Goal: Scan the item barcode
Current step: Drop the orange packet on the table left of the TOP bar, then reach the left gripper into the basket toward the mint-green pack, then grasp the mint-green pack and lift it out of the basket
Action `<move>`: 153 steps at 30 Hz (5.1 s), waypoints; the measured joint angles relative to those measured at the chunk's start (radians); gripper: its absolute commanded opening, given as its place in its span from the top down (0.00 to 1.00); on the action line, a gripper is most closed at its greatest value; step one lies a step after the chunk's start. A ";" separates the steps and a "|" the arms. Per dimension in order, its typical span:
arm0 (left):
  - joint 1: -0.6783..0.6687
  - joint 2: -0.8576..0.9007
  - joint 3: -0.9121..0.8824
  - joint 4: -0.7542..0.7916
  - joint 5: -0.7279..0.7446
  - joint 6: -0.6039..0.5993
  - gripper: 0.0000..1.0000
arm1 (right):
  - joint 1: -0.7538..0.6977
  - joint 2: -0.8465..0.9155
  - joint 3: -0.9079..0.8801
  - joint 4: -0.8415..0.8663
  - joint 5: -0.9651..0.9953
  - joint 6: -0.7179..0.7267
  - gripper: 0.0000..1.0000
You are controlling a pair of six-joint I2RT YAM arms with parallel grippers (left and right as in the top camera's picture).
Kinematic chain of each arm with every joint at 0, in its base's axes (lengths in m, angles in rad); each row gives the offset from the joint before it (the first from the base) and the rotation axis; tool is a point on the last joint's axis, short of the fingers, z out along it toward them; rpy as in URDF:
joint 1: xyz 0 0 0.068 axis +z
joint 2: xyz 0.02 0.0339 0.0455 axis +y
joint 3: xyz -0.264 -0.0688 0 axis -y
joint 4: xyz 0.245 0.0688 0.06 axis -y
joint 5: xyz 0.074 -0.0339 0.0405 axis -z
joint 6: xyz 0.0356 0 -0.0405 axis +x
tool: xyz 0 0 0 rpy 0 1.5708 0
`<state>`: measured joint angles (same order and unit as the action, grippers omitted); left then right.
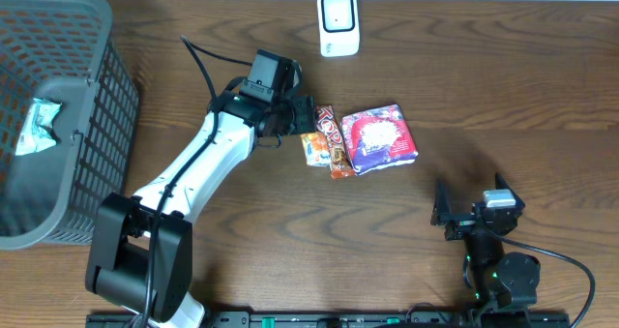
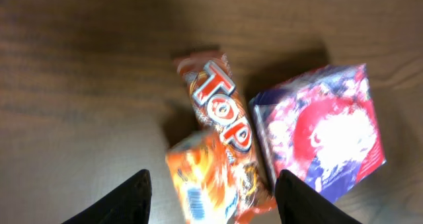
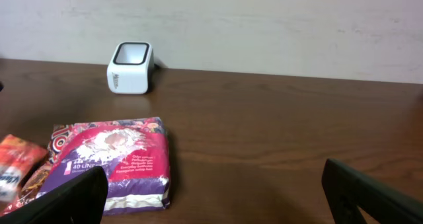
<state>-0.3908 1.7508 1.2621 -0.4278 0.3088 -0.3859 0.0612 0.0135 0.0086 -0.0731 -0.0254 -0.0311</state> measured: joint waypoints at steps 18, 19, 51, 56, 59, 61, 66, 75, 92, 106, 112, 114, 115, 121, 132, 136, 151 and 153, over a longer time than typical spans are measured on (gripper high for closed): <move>0.151 -0.259 0.020 0.072 0.000 0.055 0.41 | 0.000 0.000 0.000 0.000 0.000 0.000 0.01; 0.174 -0.294 0.024 0.072 0.000 0.062 0.41 | 0.000 0.000 0.000 0.000 0.000 0.000 0.01; 0.969 -0.405 0.043 0.126 -0.426 0.632 0.32 | 0.000 0.000 0.000 0.000 0.000 0.000 0.01; 1.036 -0.329 0.043 0.104 -0.431 0.653 0.30 | 0.000 0.000 0.000 0.000 0.000 0.000 0.01; 1.043 -0.273 0.043 0.080 -0.431 0.687 0.30 | 0.000 0.000 0.000 0.000 0.000 0.000 0.01; 1.043 -0.235 0.043 0.066 -0.424 0.729 0.30 | 0.000 0.000 0.000 0.000 0.000 0.000 0.01; 1.043 -0.146 0.043 0.065 -0.406 0.848 0.30 | 0.000 0.000 0.000 0.000 0.000 0.000 0.01; 1.043 0.019 0.043 0.093 -0.392 1.082 0.28 | 0.000 0.000 0.000 0.000 0.000 0.000 0.01; 1.043 0.187 0.043 0.322 -0.227 1.151 0.24 | 0.000 0.000 0.000 0.000 0.000 0.000 0.01; 1.060 0.262 0.043 0.427 -0.216 1.096 0.24 | 0.000 0.000 0.000 0.000 0.000 0.000 0.01; 1.071 0.262 0.043 0.449 -0.249 0.995 0.24 | 0.000 0.000 0.000 0.000 0.000 0.000 0.01; 1.071 0.262 0.043 0.440 -0.255 0.977 0.24 | 0.000 0.000 0.000 0.000 0.000 0.000 0.01; 1.071 0.262 0.043 0.435 -0.256 0.964 0.25 | 0.000 0.000 0.000 0.000 0.000 0.000 0.01; 1.071 0.262 0.037 0.426 -0.260 0.929 0.31 | 0.000 0.000 0.000 0.000 0.000 0.000 0.01; 1.103 0.262 0.017 0.371 -0.263 0.901 0.38 | 0.000 0.000 0.000 0.000 0.000 0.000 0.01; 1.119 0.262 0.017 0.327 -0.263 0.888 0.49 | 0.000 0.000 0.000 0.000 0.000 0.000 0.01; 1.084 0.230 0.010 0.296 -0.270 0.875 0.93 | 0.000 0.000 0.000 0.000 0.000 0.000 0.01; 1.060 0.203 -0.002 0.290 -0.248 0.855 0.93 | 0.000 0.000 0.000 0.000 0.000 0.000 0.01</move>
<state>0.6689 1.9533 1.2598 -0.1379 0.0612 0.4690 0.0612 0.0135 0.0086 -0.0727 -0.0254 -0.0311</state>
